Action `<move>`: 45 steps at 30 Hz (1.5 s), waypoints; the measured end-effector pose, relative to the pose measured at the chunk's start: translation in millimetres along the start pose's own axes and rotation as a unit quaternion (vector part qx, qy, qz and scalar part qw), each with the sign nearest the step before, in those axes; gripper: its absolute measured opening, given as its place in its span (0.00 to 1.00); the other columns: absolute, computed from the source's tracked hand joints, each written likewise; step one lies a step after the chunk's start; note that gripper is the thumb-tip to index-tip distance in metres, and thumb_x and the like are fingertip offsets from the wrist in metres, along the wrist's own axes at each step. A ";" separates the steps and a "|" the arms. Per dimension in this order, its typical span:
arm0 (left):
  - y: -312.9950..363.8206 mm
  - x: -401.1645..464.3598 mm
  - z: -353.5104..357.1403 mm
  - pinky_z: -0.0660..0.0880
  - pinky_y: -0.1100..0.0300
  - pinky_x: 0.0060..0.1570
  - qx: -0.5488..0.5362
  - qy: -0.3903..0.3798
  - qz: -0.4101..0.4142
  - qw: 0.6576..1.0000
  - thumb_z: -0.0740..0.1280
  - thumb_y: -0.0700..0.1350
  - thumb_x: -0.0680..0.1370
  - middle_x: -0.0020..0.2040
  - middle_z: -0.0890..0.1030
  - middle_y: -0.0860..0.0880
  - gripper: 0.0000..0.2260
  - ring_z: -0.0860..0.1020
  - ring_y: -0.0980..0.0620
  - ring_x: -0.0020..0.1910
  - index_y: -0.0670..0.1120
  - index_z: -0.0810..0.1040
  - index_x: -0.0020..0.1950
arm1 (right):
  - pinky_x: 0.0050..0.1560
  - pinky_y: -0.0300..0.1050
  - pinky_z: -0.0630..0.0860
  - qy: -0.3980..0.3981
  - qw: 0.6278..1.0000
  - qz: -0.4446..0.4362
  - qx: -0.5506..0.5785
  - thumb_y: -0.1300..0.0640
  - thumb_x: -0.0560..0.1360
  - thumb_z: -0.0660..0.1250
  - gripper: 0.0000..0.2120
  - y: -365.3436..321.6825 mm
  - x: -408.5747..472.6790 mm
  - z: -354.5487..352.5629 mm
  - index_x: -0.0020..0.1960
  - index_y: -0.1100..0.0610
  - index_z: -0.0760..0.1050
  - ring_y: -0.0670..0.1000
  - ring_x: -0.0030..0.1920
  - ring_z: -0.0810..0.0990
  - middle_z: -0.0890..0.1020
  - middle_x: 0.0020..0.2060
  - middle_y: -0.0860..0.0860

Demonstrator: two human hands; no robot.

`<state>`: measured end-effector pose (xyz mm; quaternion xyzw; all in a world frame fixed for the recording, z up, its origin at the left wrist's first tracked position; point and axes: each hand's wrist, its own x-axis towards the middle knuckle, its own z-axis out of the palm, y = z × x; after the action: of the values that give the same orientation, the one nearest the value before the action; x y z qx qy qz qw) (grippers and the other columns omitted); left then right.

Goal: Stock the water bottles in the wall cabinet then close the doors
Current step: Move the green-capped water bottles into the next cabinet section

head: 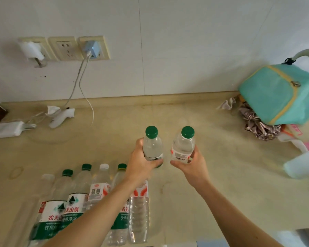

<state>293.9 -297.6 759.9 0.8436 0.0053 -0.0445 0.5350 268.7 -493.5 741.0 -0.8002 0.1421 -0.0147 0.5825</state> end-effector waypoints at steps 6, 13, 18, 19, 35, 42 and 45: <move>56.9 1.9 -34.0 0.71 0.79 0.43 -0.081 0.023 0.063 0.994 0.83 0.44 0.66 0.53 0.80 0.61 0.32 0.77 0.73 0.50 0.58 0.69 0.61 | 0.54 0.47 0.82 0.047 0.996 -0.062 0.038 0.56 0.64 0.83 0.32 -66.6 -20.2 -14.6 0.64 0.45 0.75 0.39 0.52 0.83 0.85 0.52 0.40; 162.4 -15.6 -99.7 0.76 0.71 0.51 -0.152 0.047 0.222 0.962 0.82 0.43 0.68 0.54 0.82 0.62 0.30 0.80 0.63 0.56 0.54 0.73 0.65 | 0.51 0.41 0.79 0.098 0.973 -0.190 0.093 0.56 0.64 0.83 0.30 -195.3 -51.5 -43.3 0.63 0.48 0.76 0.41 0.52 0.84 0.86 0.52 0.43; 241.5 -41.6 -150.4 0.79 0.68 0.50 -0.180 0.077 0.330 0.923 0.81 0.45 0.70 0.55 0.82 0.60 0.28 0.80 0.60 0.59 0.55 0.74 0.66 | 0.52 0.42 0.80 0.105 0.942 -0.294 0.125 0.53 0.64 0.82 0.26 -290.6 -83.0 -66.6 0.59 0.45 0.77 0.45 0.54 0.84 0.86 0.51 0.42; 256.8 -47.1 -160.5 0.79 0.67 0.51 -0.186 0.082 0.351 0.914 0.81 0.45 0.70 0.55 0.83 0.59 0.28 0.80 0.58 0.59 0.56 0.74 0.65 | 0.50 0.38 0.79 0.110 0.934 -0.314 0.133 0.52 0.64 0.82 0.25 -309.5 -89.3 -71.8 0.58 0.44 0.77 0.44 0.53 0.83 0.86 0.51 0.42; 489.7 -62.1 -274.4 0.79 0.56 0.52 -0.158 0.225 0.531 0.801 0.78 0.55 0.70 0.52 0.84 0.59 0.23 0.82 0.57 0.53 0.59 0.76 0.63 | 0.43 0.32 0.78 0.127 0.862 -0.472 0.138 0.55 0.66 0.83 0.25 -531.3 -104.2 -167.9 0.60 0.47 0.79 0.41 0.45 0.86 0.87 0.47 0.43; 522.4 -6.6 -274.9 0.80 0.54 0.48 -0.138 0.226 0.418 0.869 0.78 0.55 0.71 0.48 0.84 0.57 0.19 0.83 0.55 0.48 0.55 0.77 0.59 | 0.38 0.32 0.74 0.141 0.887 -0.423 0.121 0.54 0.67 0.82 0.23 -558.1 -50.2 -192.4 0.58 0.45 0.78 0.36 0.40 0.84 0.86 0.41 0.37; 530.7 11.7 -261.5 0.75 0.60 0.40 -0.108 0.230 0.399 0.881 0.75 0.58 0.74 0.48 0.81 0.59 0.14 0.80 0.59 0.48 0.59 0.75 0.54 | 0.43 0.36 0.75 0.155 0.892 -0.407 0.123 0.51 0.68 0.81 0.25 -562.7 -28.2 -195.4 0.62 0.46 0.77 0.38 0.42 0.84 0.86 0.45 0.41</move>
<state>353.7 -288.7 1348.6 0.6982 -0.2036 0.3687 0.5788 323.1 -509.8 1334.6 -0.6975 -0.1105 -0.3914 0.5900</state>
